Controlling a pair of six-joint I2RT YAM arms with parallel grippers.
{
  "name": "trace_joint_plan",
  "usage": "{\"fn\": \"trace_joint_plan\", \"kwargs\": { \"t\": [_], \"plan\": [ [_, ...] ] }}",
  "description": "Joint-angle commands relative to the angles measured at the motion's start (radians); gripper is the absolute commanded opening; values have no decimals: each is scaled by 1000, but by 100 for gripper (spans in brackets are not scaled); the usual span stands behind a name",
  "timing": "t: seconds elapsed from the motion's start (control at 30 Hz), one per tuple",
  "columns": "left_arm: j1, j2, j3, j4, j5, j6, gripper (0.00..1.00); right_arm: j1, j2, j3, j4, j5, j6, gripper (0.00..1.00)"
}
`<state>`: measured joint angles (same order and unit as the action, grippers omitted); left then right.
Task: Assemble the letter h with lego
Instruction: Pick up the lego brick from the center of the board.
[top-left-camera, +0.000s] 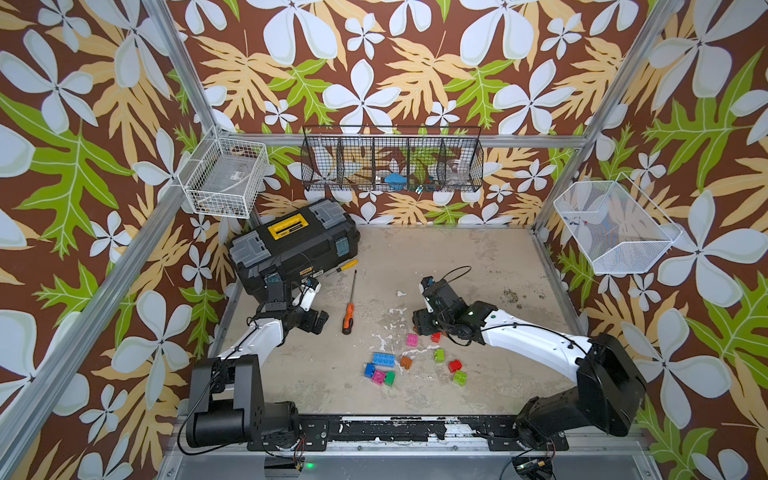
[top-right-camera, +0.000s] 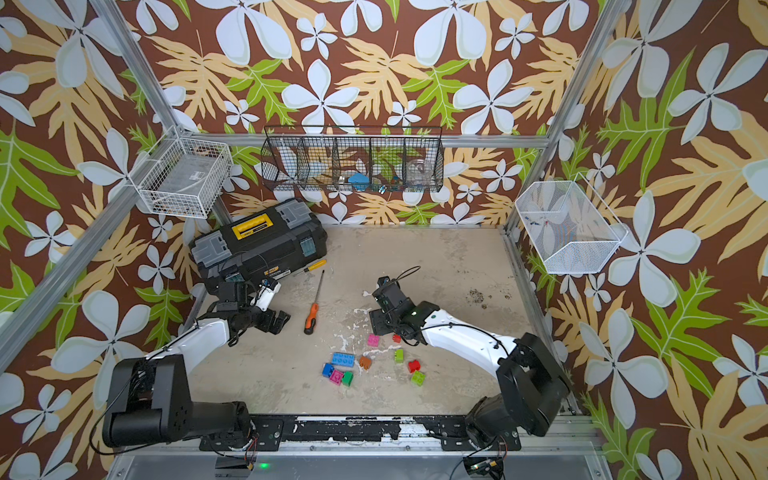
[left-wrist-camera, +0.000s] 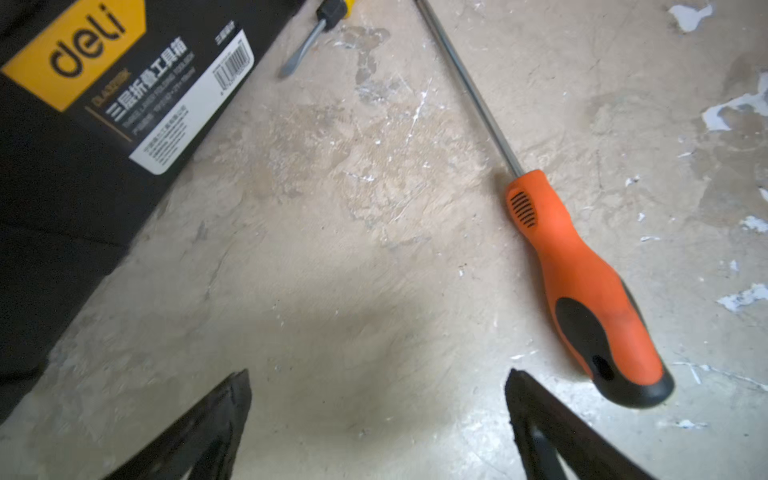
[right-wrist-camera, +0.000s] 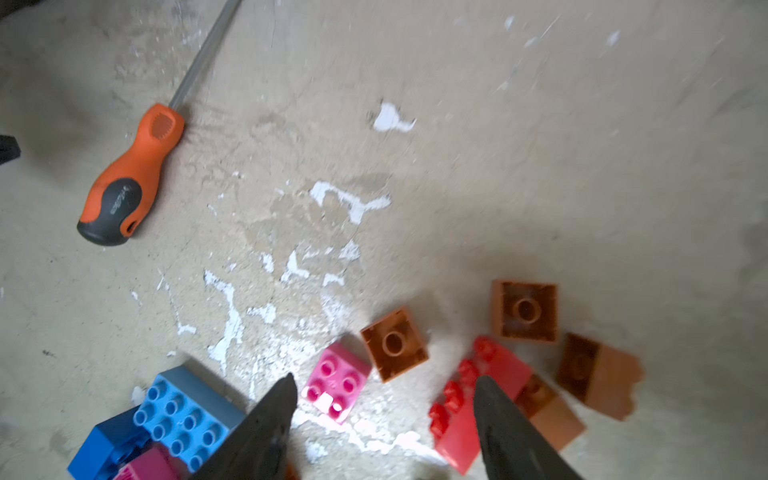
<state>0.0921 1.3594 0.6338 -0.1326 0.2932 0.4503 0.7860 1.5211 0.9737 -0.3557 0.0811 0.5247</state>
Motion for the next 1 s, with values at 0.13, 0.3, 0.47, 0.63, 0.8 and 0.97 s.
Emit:
{"fn": "trace_joint_plan", "kwargs": {
  "t": [0.13, 0.3, 0.47, 0.63, 0.8, 0.97],
  "plan": [
    [6, 10, -17, 3, -10, 13, 100, 106, 184, 104, -104, 36, 295, 70],
    [6, 23, -26, 11, -20, 6, 100, 106, 224, 99, -132, 55, 375, 68],
    [6, 28, -26, 17, -24, 3, 100, 106, 243, 82, -96, 7, 389, 62],
    [6, 28, -31, 27, -40, 0, 100, 105, 263, 90, -67, 12, 377, 44],
    [6, 30, -38, 34, -45, 1, 100, 105, 277, 149, -116, 88, 335, 35],
    [6, 35, -40, 37, -48, 0, 100, 95, 286, 252, -148, 140, 270, 29]
  ]
}}
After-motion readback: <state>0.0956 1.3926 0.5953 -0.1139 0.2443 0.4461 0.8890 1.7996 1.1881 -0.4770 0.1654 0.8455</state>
